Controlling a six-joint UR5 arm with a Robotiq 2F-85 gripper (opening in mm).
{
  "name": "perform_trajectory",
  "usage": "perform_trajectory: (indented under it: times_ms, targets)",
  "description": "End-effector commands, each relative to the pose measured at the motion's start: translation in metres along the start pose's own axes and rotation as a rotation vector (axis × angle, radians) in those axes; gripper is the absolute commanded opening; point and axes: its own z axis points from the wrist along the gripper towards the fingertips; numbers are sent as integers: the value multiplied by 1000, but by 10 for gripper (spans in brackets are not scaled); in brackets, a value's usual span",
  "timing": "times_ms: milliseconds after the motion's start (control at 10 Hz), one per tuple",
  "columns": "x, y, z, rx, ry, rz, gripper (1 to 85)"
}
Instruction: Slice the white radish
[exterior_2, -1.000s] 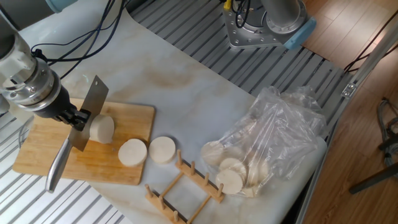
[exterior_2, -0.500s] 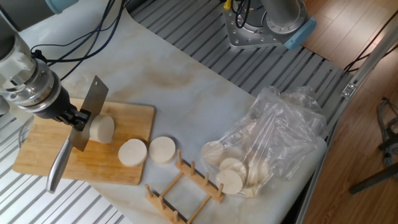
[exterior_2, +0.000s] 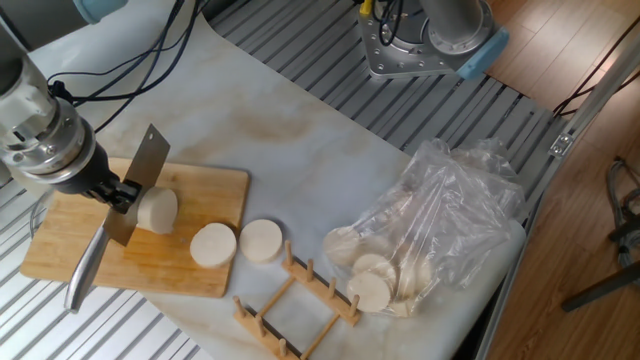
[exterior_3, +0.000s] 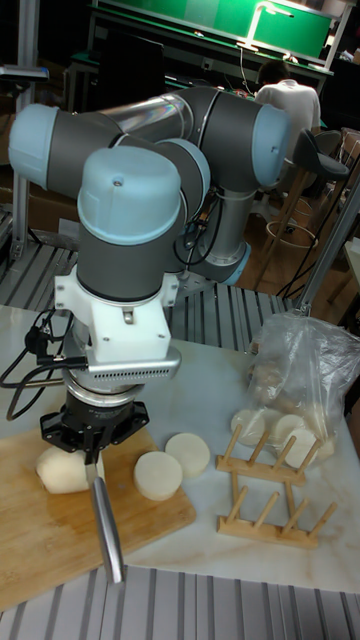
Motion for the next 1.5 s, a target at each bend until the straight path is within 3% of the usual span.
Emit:
perform_trajectory:
  times_ms: [0, 300, 500, 700, 900, 1400]
  targets:
    - [-9, 5, -7, -3, -19, 20, 13]
    - [-16, 4, -15, 8, -9, 19, 13]
    - [-11, -3, 1, 43, 13, 16, 13]
    - [-8, -3, 16, 41, 18, 20, 13]
    - [0, -6, 0, 36, 50, 6, 13]
    - [-6, -3, 17, 52, 21, 25, 13]
